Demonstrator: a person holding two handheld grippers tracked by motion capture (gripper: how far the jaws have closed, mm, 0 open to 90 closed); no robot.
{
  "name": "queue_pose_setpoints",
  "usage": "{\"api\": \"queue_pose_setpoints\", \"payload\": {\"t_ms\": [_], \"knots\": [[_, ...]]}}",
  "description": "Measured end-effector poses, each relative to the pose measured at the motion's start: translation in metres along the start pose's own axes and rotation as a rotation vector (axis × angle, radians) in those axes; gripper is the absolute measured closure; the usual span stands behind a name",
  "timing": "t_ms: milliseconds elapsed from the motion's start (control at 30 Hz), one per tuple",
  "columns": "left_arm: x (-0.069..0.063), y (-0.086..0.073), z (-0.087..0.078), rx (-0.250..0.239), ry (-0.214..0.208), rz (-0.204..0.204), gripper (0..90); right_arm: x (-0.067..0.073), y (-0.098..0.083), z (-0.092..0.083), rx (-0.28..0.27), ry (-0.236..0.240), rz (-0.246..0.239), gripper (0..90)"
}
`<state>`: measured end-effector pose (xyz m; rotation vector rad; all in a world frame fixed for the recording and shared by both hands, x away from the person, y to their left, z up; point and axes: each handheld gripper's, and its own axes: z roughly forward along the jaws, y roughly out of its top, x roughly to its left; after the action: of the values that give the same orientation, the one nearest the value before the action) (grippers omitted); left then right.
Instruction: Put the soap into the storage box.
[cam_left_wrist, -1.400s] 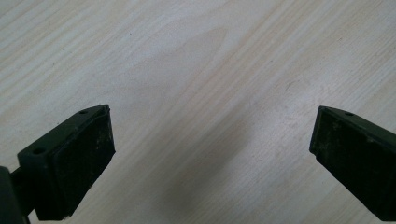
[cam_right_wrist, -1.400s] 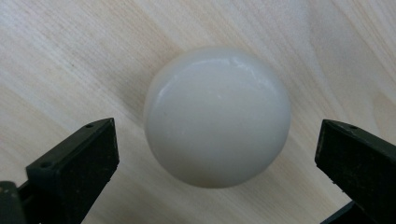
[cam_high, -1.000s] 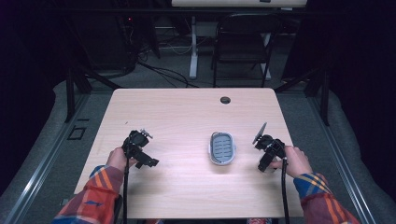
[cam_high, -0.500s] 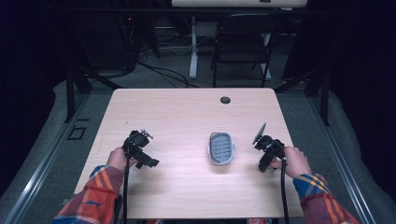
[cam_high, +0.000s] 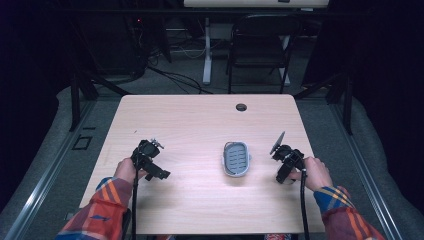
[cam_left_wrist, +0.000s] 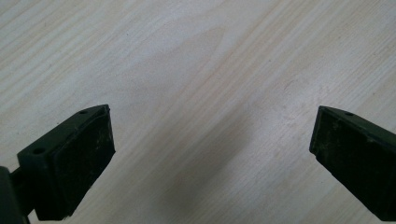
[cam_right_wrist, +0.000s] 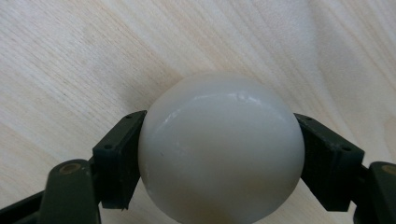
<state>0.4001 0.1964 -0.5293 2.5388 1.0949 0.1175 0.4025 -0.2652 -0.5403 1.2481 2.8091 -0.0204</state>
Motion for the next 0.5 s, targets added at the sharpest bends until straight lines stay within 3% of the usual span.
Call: {"api": "queue_pose_setpoints", "payload": {"t_ms": [267, 367, 500], "knots": [[-0.0006, 0.0001, -0.0004, 0.003, 0.001, 0.001, 0.0, -0.0003, -0.0001, -0.0067, 0.011, -0.013, -0.015, 23.7], [-0.0009, -0.0002, -0.0006, 0.0, 0.003, 0.001, 0.0, 0.0012, -0.0013, -0.0064, -0.018, -0.007, -0.002, 23.7], [-0.0006, -0.0005, -0.0008, 0.0, 0.005, 0.001, 0.0, 0.0011, 0.0002, -0.0119, 0.014, -0.02, -0.024, 23.7]]}}
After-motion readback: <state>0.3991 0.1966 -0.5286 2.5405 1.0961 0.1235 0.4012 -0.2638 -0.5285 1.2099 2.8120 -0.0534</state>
